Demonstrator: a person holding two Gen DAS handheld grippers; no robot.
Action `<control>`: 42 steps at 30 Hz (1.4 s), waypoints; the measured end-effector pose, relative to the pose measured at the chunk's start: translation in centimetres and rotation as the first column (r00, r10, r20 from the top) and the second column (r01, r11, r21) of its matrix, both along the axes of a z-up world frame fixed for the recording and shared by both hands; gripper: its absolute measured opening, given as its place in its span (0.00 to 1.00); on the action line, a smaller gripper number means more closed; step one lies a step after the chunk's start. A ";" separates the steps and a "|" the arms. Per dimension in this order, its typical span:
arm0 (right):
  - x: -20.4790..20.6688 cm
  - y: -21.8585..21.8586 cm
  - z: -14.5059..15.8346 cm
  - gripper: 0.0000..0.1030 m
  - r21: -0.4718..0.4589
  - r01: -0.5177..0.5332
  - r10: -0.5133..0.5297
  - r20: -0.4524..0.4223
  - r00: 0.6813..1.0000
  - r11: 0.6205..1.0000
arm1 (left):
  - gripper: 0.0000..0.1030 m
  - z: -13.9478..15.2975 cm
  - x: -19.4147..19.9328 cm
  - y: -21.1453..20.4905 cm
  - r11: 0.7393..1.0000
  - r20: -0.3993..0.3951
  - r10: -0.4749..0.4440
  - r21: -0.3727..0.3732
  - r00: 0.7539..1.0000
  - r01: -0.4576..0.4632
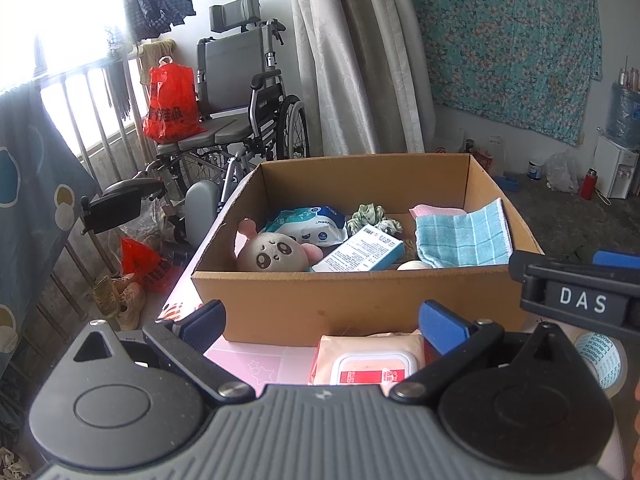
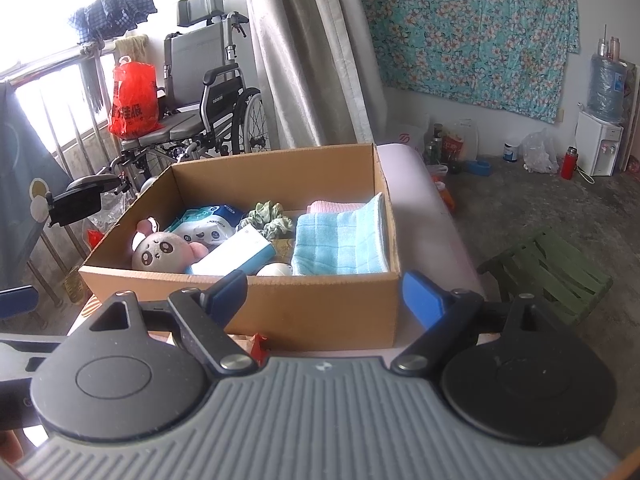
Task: Organize soft objects
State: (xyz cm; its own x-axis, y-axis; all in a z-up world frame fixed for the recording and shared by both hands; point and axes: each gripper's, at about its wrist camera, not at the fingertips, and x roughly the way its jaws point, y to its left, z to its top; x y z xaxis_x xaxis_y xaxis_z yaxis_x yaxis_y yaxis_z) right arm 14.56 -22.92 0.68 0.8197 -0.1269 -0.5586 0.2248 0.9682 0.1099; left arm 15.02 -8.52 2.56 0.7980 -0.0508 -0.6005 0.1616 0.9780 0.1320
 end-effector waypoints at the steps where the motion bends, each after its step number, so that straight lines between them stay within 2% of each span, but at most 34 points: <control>1: 0.0 0.1 0.0 0.83 0.000 -0.002 0.002 -0.002 1.000 1.000 | 1.00 0.0 0.0 0.0 1.000 0.001 0.000 0.001 1.000 0.000; 42: -0.1 0.0 0.0 0.83 0.004 0.009 -0.009 0.002 1.000 1.000 | 1.00 0.4 0.0 0.6 0.999 -0.008 -0.009 -0.032 1.000 0.008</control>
State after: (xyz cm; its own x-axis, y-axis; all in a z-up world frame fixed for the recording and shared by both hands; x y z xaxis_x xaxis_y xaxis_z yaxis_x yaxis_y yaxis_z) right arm 14.46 -22.93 0.72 0.8194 -0.1325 -0.5577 0.2337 0.9656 0.1138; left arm 15.07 -7.89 2.99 0.7925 -0.0768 -0.6051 0.1708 0.9803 0.0994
